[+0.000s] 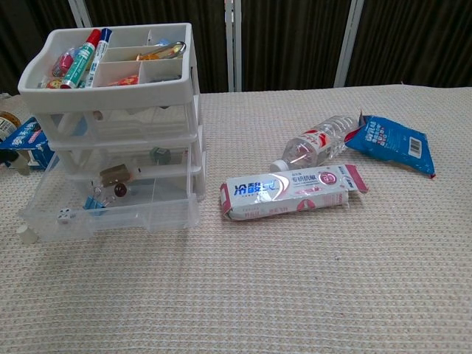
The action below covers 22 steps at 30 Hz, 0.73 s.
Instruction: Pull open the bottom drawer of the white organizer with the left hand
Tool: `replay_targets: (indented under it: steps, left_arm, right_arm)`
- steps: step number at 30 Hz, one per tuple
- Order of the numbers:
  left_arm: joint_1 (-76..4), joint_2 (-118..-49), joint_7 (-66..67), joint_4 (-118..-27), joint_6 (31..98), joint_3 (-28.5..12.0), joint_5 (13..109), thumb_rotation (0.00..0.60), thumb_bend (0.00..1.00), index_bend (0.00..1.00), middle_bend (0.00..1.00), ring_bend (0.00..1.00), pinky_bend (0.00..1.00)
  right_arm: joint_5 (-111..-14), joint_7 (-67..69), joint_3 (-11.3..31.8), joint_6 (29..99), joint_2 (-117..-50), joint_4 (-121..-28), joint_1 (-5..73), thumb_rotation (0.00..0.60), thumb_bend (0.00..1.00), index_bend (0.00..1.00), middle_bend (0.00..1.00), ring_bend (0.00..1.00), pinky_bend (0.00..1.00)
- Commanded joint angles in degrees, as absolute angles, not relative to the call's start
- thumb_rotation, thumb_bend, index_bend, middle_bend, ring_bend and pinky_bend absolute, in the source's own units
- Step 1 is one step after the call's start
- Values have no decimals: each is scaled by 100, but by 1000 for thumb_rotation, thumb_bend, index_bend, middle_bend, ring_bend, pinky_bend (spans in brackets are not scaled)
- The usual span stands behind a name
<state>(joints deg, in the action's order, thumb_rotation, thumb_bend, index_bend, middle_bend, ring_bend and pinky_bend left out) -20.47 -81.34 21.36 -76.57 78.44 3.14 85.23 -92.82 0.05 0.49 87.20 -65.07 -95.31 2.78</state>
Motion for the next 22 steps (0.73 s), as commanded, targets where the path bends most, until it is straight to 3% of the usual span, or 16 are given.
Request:
replay_targets:
  steps: [1,4,9,12,14,16,18,22]
  left_arm:
    - [-1326,-8278,1348,-7752,9274,105,8810,600,167,207,859,821,601]
    - [-1092,-8365,1300,-7737,9723,74,8913,600,166,173,830,777,472]
    - [-623,-8454,979,-7944,10655,-14,9096,600,137,281,816,760,444]
    - [-456,-8424,882,-7922,10981,-50,9195,600,114,253,562,542,343]
    - [-344,-8311,977,-7987,10900,60,9184,600,83,121,253,263,173]
    - [-301,-8147,1022,-8203,10620,218,9131,600,50,21,53,64,41]
    - [-276,-7996,1112,-8429,10406,308,9062,600,30,0,0,1,0]
    - [-279,-7733,1272,-8852,9974,409,8900,600,25,0,0,0,0]
  right_arm:
    - [-9207,-35,57,8624,-6542,-9509,312,600,52,0,0,0,0]
    - [-9211,-101,56,8589,-6572,-9494,333,600,52,0,0,0,0]
    - [-9164,-150,88,8519,-6619,-9450,382,600,52,0,0,0,0]
    - [-9144,-153,102,8499,-6631,-9456,399,600,53,0,0,0,0]
    - [-9190,-171,88,8504,-6641,-9471,409,600,52,0,0,0,0]
    - [-9188,-191,89,8487,-6651,-9457,421,600,52,0,0,0,0]
    - [-9167,-209,91,8454,-6666,-9446,435,600,52,0,0,0,0]
    - [-9120,-237,106,8405,-6692,-9408,462,600,53,0,0,0,0]
